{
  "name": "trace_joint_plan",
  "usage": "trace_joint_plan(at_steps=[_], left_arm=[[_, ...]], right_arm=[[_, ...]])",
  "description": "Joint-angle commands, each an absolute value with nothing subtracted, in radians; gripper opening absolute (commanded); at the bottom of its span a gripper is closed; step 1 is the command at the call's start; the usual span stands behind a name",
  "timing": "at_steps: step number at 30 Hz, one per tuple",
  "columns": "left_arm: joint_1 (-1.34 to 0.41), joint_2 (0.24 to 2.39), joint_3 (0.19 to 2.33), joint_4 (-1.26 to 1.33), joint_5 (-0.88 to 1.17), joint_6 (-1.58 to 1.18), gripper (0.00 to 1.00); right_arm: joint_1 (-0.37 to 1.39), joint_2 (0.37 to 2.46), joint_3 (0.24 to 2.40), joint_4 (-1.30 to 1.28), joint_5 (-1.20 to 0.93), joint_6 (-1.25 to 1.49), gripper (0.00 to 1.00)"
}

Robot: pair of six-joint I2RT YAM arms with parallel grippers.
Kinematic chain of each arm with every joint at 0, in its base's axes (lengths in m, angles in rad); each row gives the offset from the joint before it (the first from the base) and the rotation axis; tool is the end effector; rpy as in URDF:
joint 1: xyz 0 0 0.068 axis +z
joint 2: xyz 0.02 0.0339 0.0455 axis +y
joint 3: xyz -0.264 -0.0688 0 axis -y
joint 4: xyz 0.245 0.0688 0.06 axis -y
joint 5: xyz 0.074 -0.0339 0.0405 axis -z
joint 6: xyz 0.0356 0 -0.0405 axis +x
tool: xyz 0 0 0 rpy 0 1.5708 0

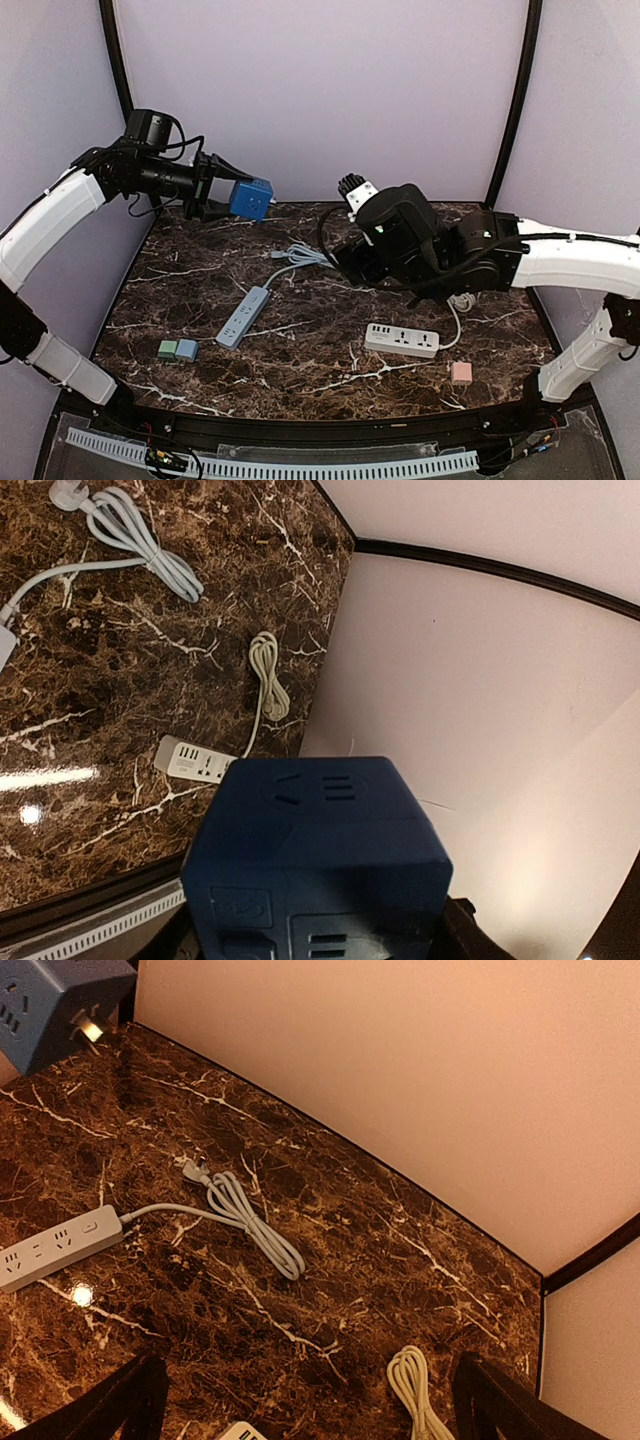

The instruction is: Insert the plug

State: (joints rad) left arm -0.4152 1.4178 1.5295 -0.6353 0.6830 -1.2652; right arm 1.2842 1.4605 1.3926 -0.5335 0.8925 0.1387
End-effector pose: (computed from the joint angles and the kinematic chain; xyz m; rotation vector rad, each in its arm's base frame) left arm 0.2696 -0.1434 0.4105 -0.5442 2.4040 -1.6109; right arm 0.1167 0.2980 0.3646 -0.6192 1.8321 -0.0348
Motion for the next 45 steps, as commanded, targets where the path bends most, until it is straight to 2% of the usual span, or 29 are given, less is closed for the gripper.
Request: trace_joint_plan(at_steps=[1, 3, 8, 13, 19, 29, 34, 42, 45], left_arm=[[-0.375, 1.434, 1.593, -0.834, 0.820, -1.017, 0.01], [-0.364, 1.453, 1.625, -0.925, 0.832, -0.922, 0.01], [-0.361, 1.475, 1.658, -0.937, 0.876, -0.770, 0.01], [-0.363, 1.487, 1.724, -1.064, 0.716, -0.515, 0.01], [-0.365, 1.543, 1.782, -1.168, 0.572, -0.374, 0.01], [-0.402, 1.613, 1.770, -1.228, 0.300, -0.195, 0.01], [-0.509, 1.694, 1.762, -1.255, 0.167, -0.039, 0.01], [-0.558, 1.668, 1.625, -1.128, 0.163, 0.174, 0.01], [-0.558, 1.687, 1.641, -1.147, 0.148, 0.210, 0.01]], right_arm=[[1.229, 1.436, 1.422, -0.696, 0.787, 0.352, 0.99], [1.218, 1.425, 1.414, -0.711, 0.778, 0.377, 0.99], [1.208, 1.391, 1.381, -0.718, 0.763, 0.412, 0.99], [1.207, 1.358, 1.342, -0.727, 0.751, 0.449, 0.99], [1.207, 1.328, 1.307, -0.752, 0.748, 0.484, 0.99], [1.206, 1.300, 1.281, -0.795, 0.742, 0.508, 0.99], [1.207, 1.299, 1.284, -0.817, 0.734, 0.512, 0.99], [1.207, 1.299, 1.288, -0.832, 0.709, 0.519, 0.99], [1.207, 1.298, 1.286, -0.837, 0.701, 0.525, 0.99]])
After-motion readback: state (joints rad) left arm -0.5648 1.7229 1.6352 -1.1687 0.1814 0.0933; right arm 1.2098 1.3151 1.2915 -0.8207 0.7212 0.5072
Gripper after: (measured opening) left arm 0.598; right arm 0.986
